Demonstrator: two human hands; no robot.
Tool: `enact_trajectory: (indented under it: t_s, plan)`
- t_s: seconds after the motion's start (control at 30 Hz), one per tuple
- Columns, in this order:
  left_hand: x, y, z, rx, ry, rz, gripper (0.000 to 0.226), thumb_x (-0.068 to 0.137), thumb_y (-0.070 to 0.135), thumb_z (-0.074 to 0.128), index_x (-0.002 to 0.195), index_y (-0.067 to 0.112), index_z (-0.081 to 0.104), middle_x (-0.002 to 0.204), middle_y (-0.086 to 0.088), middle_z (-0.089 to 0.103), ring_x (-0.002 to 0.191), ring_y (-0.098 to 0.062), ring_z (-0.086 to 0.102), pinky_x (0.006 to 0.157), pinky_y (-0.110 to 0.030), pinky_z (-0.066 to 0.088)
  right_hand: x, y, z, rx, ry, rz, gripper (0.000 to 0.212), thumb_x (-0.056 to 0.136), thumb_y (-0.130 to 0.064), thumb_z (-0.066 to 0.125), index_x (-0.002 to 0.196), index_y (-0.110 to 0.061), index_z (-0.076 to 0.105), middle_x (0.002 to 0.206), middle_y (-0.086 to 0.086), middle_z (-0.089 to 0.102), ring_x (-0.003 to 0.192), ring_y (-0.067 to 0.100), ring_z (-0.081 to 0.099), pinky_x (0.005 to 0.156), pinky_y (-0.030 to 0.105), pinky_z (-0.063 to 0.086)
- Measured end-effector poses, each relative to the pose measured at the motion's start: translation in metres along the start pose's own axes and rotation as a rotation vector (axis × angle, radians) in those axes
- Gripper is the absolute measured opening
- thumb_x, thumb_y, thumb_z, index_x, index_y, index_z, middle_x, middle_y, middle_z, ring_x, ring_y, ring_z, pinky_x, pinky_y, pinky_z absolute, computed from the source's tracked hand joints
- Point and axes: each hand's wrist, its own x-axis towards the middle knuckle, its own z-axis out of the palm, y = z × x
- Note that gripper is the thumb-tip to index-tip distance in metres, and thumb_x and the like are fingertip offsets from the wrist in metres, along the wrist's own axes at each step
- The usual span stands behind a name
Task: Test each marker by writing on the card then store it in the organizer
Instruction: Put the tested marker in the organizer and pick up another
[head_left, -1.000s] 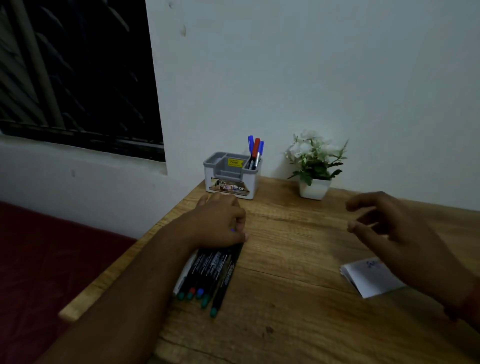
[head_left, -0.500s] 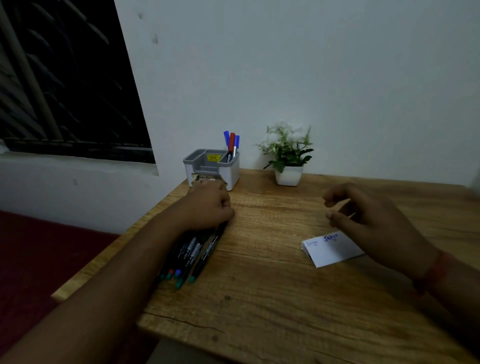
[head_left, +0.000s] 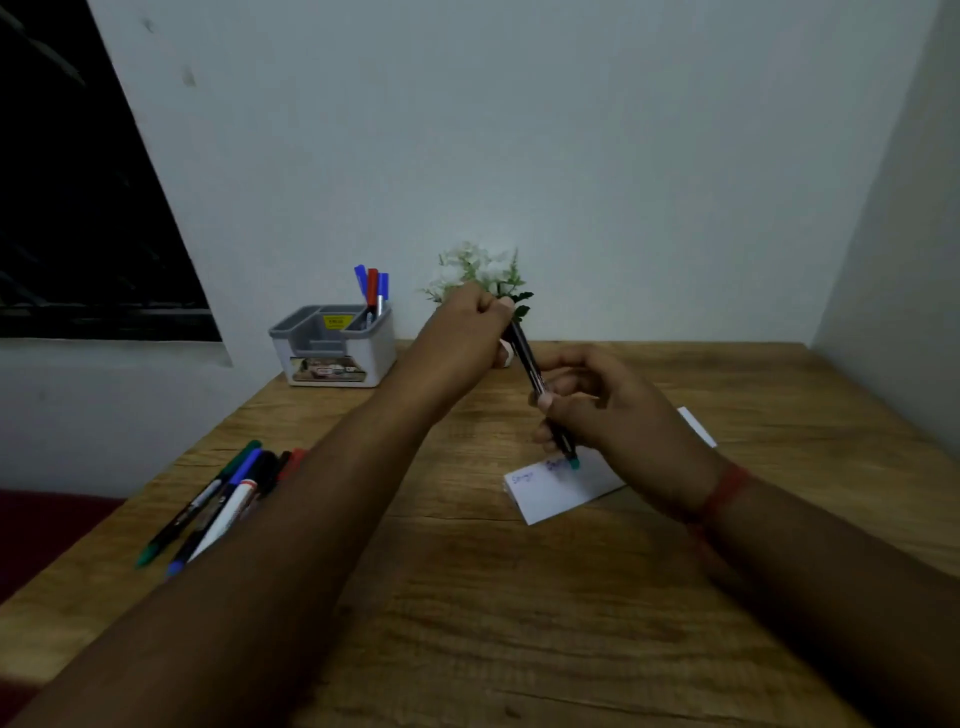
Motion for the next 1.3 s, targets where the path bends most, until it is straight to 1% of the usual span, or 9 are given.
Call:
enact_trajectory:
  t_s: [0.1, 0.23, 0.33, 0.47, 0.57, 0.7, 0.87, 1.13, 1.3]
  plan:
    - [0.007, -0.01, 0.017, -0.122, 0.003, -0.029, 0.013, 0.104, 0.025, 0.043, 0.104, 0.021, 0.055, 0.106, -0.011, 0.067, 0.071, -0.013, 0.063, 0.071, -0.03, 0.058, 0.007, 0.003, -0.012, 0.006, 0.136, 0.02, 0.022, 0.096, -0.005, 0.064, 0.116, -0.011, 0.069, 0.089, 0.007, 0.063, 0.065, 0.014, 0.066, 0.059, 0.021, 0.054]
    - [0.0, -0.038, 0.026, 0.015, -0.118, 0.039, 0.025, 0.106, 0.021, 0.041, 0.11, 0.016, 0.065, 0.089, -0.008, 0.067, 0.072, -0.011, 0.061, 0.078, -0.03, 0.053, 0.018, 0.011, -0.036, 0.113, 0.286, 0.075, 0.007, 0.09, 0.0, 0.07, 0.096, 0.0, 0.072, 0.079, 0.013, 0.066, 0.071, 0.023, 0.061, 0.065, 0.031, 0.052]
    - [-0.007, -0.053, 0.031, 0.005, -0.218, 0.121, 0.021, 0.105, 0.014, 0.042, 0.11, 0.008, 0.062, 0.08, -0.001, 0.06, 0.064, -0.009, 0.055, 0.067, -0.023, 0.048, 0.021, 0.015, -0.044, 0.38, 0.353, 0.119, 0.011, 0.089, 0.003, 0.069, 0.098, 0.001, 0.063, 0.079, 0.011, 0.066, 0.067, 0.018, 0.065, 0.061, 0.025, 0.057]
    - [-0.009, -0.057, 0.033, 0.056, -0.254, 0.189, 0.015, 0.104, 0.017, 0.048, 0.1, 0.017, 0.063, 0.072, 0.009, 0.062, 0.062, -0.006, 0.055, 0.064, -0.023, 0.047, 0.023, 0.02, -0.04, 0.6, 0.315, 0.146, 0.009, 0.09, 0.001, 0.068, 0.085, -0.005, 0.064, 0.074, 0.01, 0.066, 0.065, 0.016, 0.069, 0.061, 0.023, 0.06]
    - [-0.013, -0.056, 0.038, 0.15, -0.308, 0.233, 0.021, 0.102, 0.021, 0.051, 0.084, 0.03, 0.059, 0.065, 0.02, 0.063, 0.058, 0.003, 0.054, 0.057, -0.012, 0.042, 0.02, 0.025, -0.03, 0.552, 0.218, 0.165, 0.009, 0.089, 0.003, 0.069, 0.082, -0.004, 0.068, 0.076, 0.012, 0.068, 0.068, 0.017, 0.069, 0.063, 0.024, 0.06]
    - [-0.014, -0.055, 0.037, 0.153, -0.362, 0.203, 0.026, 0.103, 0.027, 0.049, 0.08, 0.024, 0.059, 0.06, 0.022, 0.06, 0.055, 0.006, 0.052, 0.053, -0.008, 0.037, 0.018, 0.026, -0.025, 0.41, 0.212, 0.181, 0.005, 0.086, 0.003, 0.073, 0.088, 0.0, 0.069, 0.085, 0.021, 0.071, 0.073, 0.021, 0.07, 0.067, 0.027, 0.06]
    - [-0.003, -0.062, 0.033, 0.091, -0.393, 0.188, 0.026, 0.102, 0.03, 0.051, 0.086, 0.014, 0.063, 0.066, 0.017, 0.06, 0.066, -0.002, 0.053, 0.068, -0.024, 0.041, 0.018, 0.019, -0.022, 0.377, 0.267, 0.147, 0.006, 0.085, 0.005, 0.073, 0.087, 0.002, 0.07, 0.079, 0.019, 0.073, 0.072, 0.024, 0.074, 0.067, 0.028, 0.063]
    - [0.003, -0.064, 0.044, -0.004, -0.276, 0.207, 0.028, 0.1, 0.032, 0.053, 0.076, 0.022, 0.063, 0.073, 0.008, 0.06, 0.072, -0.008, 0.052, 0.07, -0.033, 0.039, 0.02, 0.013, -0.014, 0.353, 0.378, 0.079, 0.005, 0.087, 0.007, 0.071, 0.087, 0.003, 0.069, 0.075, 0.016, 0.075, 0.071, 0.024, 0.076, 0.07, 0.03, 0.064]
    - [0.015, -0.08, 0.005, 0.008, 0.161, 0.004, 0.015, 0.101, 0.029, 0.051, 0.098, 0.024, 0.064, 0.097, 0.004, 0.063, 0.096, -0.018, 0.059, 0.083, -0.037, 0.048, 0.025, 0.005, -0.057, 0.492, 0.619, 0.018, 0.006, 0.088, 0.004, 0.07, 0.086, 0.0, 0.066, 0.076, 0.011, 0.071, 0.073, 0.022, 0.075, 0.072, 0.029, 0.063]
